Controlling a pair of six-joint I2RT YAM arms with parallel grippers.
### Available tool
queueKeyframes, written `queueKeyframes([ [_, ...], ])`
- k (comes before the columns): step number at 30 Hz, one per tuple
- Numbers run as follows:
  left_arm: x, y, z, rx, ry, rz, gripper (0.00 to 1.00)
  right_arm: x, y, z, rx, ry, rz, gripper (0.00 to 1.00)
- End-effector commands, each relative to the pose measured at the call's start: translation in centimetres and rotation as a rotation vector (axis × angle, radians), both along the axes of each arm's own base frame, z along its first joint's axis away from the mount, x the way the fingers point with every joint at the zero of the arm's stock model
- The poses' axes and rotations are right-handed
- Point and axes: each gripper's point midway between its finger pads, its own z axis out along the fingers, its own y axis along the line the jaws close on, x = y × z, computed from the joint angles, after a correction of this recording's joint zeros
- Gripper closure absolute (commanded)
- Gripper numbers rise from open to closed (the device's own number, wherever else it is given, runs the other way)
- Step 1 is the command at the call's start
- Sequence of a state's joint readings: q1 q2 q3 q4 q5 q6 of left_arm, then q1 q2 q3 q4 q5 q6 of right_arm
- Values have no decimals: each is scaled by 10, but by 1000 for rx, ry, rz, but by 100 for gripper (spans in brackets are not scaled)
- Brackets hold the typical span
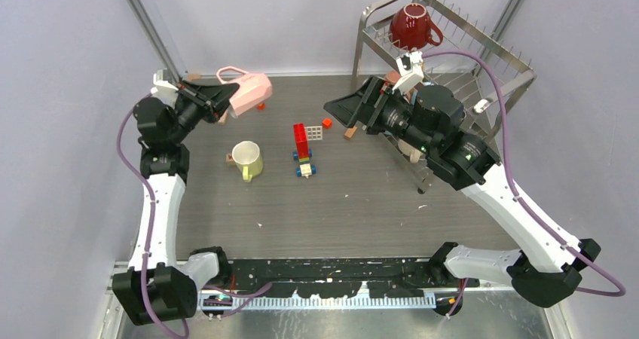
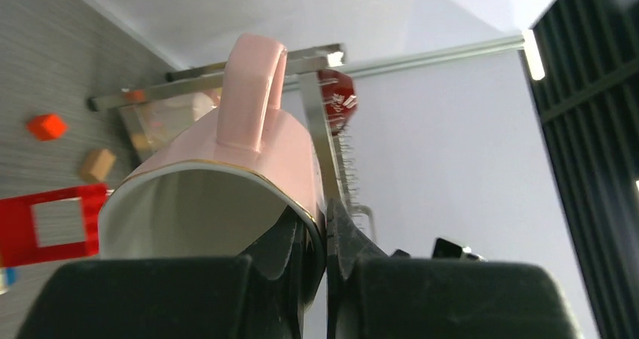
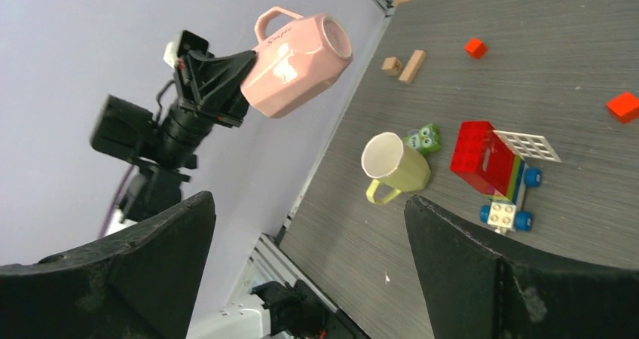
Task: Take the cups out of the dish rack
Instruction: Place the cup at the center of the board.
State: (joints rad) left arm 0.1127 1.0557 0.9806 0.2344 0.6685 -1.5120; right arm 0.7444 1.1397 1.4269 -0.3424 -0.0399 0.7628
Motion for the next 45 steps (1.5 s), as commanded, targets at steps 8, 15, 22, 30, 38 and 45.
queueKeyframes([
  [8,-24,73,-21,742,167,283,100,-15,-20,9,-115,-63,1,0],
  [15,-26,119,-79,988,420,347,100,-21,-18,6,-154,-55,41,0],
  [22,-25,140,-148,1117,607,292,100,-26,-19,4,-161,-52,60,0],
  [30,-18,142,-202,1147,719,192,100,-27,-23,1,-180,-58,52,0],
  [38,-7,135,-240,1149,782,118,100,-25,-23,-2,-195,-60,48,0],
  [45,8,128,-262,1131,818,76,100,-24,-26,-2,-208,-67,36,0],
])
